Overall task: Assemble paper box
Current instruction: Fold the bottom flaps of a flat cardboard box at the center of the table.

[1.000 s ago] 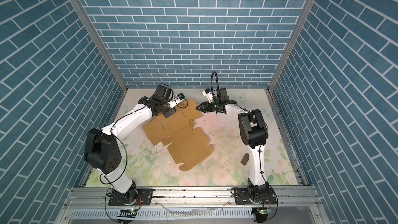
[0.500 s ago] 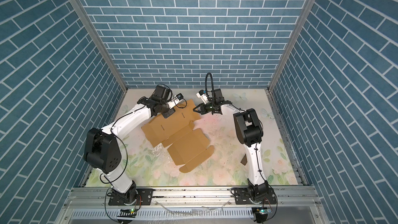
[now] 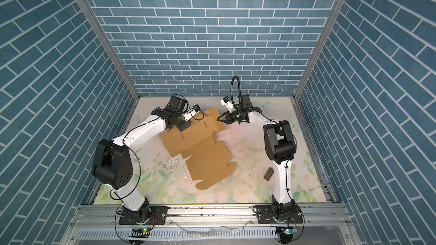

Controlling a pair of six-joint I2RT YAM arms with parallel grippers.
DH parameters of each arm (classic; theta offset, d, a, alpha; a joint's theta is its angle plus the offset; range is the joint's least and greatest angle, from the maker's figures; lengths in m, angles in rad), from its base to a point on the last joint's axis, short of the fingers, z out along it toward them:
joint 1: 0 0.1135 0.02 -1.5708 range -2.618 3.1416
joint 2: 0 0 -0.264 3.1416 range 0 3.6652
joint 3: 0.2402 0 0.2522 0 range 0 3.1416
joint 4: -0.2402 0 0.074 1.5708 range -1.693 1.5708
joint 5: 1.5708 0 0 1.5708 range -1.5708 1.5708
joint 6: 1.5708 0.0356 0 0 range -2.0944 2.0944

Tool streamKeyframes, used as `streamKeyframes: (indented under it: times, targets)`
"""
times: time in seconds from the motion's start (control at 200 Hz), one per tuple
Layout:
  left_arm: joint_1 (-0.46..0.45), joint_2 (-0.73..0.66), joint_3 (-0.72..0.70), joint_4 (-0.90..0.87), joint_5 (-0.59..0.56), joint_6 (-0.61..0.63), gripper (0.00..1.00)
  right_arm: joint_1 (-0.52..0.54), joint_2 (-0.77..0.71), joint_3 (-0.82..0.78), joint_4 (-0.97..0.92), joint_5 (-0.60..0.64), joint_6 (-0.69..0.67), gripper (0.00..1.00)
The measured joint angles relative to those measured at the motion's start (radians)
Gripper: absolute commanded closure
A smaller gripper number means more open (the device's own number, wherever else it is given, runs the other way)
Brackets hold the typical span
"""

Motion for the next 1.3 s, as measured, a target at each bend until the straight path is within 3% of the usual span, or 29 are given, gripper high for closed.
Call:
streamKeyframes:
  times: [0.4,0.58,0.78,0.875,1.115,1.17,1.23,1.3]
  targets:
    - [0.000,0.021,0.000,0.002,0.014,-0.003,0.81,-0.056,-0.046,0.002,-0.148,0.052,-0.046,1.00]
    - [0.000,0.056,0.010,-0.001,0.037,-0.022,0.81,-0.063,-0.046,0.076,-0.257,0.087,-0.032,1.00]
    - [0.002,0.095,0.036,-0.004,0.053,-0.047,0.89,-0.063,-0.046,0.078,-0.298,0.107,0.011,1.00]
    - [0.002,0.101,0.043,-0.015,0.065,-0.053,0.96,-0.063,-0.046,0.069,-0.303,0.111,0.021,1.00]
    - [-0.003,0.114,0.061,-0.046,0.080,-0.053,0.94,-0.063,-0.068,0.011,-0.245,0.130,0.056,1.00]
    - [-0.003,0.114,0.069,-0.060,0.086,-0.050,1.00,-0.063,-0.076,-0.011,-0.216,0.138,0.074,1.00]
    - [-0.003,0.114,0.086,-0.074,0.090,-0.046,1.00,-0.063,-0.080,-0.026,-0.175,0.148,0.098,1.00]
    - [-0.002,0.104,0.097,-0.072,0.088,-0.030,1.00,-0.063,-0.089,-0.045,-0.112,0.158,0.117,0.93]
